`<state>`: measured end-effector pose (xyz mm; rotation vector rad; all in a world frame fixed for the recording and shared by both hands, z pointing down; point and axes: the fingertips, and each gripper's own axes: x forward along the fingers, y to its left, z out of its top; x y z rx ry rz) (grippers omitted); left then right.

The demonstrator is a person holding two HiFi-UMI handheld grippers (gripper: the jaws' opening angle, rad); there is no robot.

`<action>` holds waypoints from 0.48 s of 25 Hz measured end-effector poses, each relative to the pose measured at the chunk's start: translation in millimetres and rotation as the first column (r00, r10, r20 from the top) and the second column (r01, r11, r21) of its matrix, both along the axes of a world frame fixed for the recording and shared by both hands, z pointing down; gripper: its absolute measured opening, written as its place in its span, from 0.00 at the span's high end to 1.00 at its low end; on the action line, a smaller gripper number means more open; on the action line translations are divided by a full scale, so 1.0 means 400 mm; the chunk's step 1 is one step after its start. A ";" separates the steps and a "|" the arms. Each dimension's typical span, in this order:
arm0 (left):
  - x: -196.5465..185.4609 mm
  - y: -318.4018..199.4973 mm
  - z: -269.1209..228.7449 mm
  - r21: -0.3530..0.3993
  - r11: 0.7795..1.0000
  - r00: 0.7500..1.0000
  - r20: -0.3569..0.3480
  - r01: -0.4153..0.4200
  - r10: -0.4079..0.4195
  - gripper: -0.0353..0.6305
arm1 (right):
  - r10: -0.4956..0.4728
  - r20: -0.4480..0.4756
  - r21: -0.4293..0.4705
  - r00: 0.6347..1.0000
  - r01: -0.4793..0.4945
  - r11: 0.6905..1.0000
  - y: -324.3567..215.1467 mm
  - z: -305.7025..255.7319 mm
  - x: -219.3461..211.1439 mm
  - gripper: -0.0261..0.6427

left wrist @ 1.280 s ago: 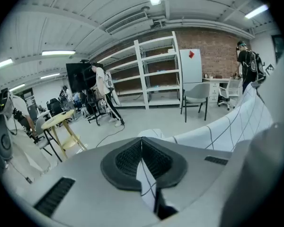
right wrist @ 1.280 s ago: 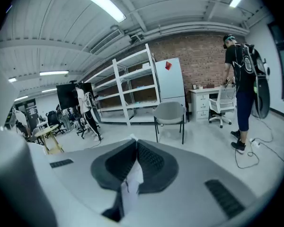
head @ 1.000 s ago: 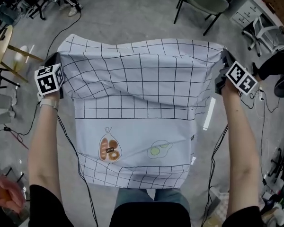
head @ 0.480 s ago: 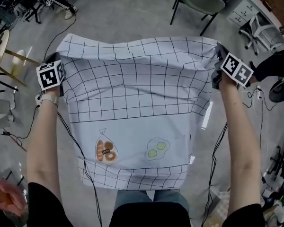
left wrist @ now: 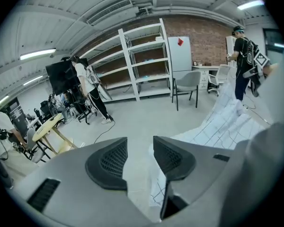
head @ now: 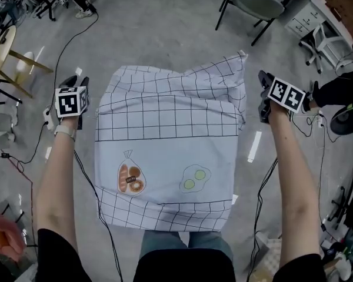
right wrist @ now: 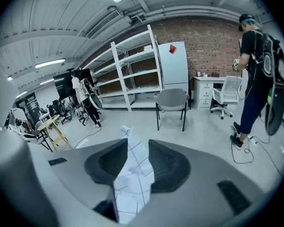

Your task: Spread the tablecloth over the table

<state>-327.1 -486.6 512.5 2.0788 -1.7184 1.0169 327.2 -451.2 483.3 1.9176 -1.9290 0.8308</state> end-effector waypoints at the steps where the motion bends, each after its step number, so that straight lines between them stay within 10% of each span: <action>1: -0.002 0.025 0.002 -0.005 1.000 1.000 0.002 -0.006 0.006 0.70 | 0.001 0.001 -0.003 1.000 -0.001 1.000 0.018 0.001 -0.003 0.76; 12: 0.039 0.374 0.086 -0.084 0.988 0.991 -0.043 -0.127 0.124 0.69 | 0.020 0.022 -0.094 1.000 -0.018 0.995 0.373 0.070 -0.047 0.75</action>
